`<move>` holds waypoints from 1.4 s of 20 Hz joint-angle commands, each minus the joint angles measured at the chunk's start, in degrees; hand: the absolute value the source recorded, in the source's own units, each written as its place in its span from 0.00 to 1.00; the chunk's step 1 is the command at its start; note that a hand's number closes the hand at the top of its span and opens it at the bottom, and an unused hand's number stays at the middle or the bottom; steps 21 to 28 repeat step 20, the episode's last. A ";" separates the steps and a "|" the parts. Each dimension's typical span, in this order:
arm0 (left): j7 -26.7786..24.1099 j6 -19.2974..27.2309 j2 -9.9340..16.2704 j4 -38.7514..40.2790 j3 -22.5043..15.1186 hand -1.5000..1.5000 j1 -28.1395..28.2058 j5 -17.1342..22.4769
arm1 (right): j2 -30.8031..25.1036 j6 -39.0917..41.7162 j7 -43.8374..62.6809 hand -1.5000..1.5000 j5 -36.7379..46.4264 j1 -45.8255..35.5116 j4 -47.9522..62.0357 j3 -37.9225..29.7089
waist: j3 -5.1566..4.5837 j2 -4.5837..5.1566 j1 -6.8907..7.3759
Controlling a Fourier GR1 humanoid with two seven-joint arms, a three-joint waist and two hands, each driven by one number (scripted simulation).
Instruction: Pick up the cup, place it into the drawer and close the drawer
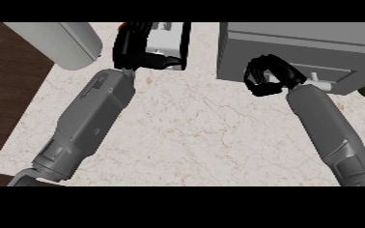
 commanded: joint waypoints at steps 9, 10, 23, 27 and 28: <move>0.64 -3.60 1.79 -3.21 -0.99 0.00 3.27 -0.05 | -7.31 0.80 2.92 1.00 -4.15 -9.32 2.86 -7.26 | -0.19 1.59 3.45; 0.96 -4.34 2.67 -3.35 -0.72 0.00 3.56 0.22 | -7.76 1.51 3.35 1.00 -4.25 -9.69 2.45 -7.23 | -0.26 1.45 3.89; 1.65 -5.67 2.61 -4.94 -0.72 0.00 4.87 0.99 | -9.63 6.07 3.80 1.00 -7.54 -8.38 -0.49 -8.79 | -0.26 1.36 4.81; 1.65 -5.67 2.61 -4.94 -0.72 0.00 4.87 0.99 | -9.63 6.07 3.80 1.00 -7.54 -8.38 -0.49 -8.79 | -0.26 1.36 4.81; 1.65 -5.67 2.61 -4.94 -0.72 0.00 4.87 0.99 | -9.63 6.07 3.80 1.00 -7.54 -8.38 -0.49 -8.79 | -0.26 1.36 4.81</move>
